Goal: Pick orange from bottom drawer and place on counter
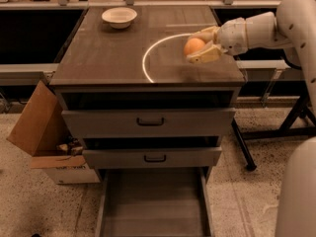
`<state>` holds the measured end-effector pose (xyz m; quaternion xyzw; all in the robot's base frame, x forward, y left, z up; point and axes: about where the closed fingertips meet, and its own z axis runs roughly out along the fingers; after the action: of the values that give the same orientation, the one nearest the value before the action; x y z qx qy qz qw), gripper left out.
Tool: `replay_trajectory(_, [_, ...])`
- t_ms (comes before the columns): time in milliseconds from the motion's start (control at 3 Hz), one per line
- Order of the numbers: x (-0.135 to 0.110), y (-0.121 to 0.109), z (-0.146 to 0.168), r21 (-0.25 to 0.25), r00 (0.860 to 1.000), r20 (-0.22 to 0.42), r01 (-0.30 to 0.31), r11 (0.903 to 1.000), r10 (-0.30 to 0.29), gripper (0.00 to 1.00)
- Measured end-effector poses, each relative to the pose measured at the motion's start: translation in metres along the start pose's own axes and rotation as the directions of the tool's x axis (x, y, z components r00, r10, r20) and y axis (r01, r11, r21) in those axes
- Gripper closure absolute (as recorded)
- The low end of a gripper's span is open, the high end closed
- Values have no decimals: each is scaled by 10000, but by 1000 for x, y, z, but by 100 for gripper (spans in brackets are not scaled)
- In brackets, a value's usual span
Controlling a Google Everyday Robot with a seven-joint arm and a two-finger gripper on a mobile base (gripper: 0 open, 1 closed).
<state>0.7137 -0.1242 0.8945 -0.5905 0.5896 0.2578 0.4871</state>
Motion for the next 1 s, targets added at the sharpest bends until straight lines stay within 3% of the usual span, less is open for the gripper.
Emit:
replay_trajectory(333, [9,-12,21,-44,9980,-387,-495,9988,493,85])
replay_trajectory(1000, [20,-31,43,303,9888,-955,-1122,9932,1146,38])
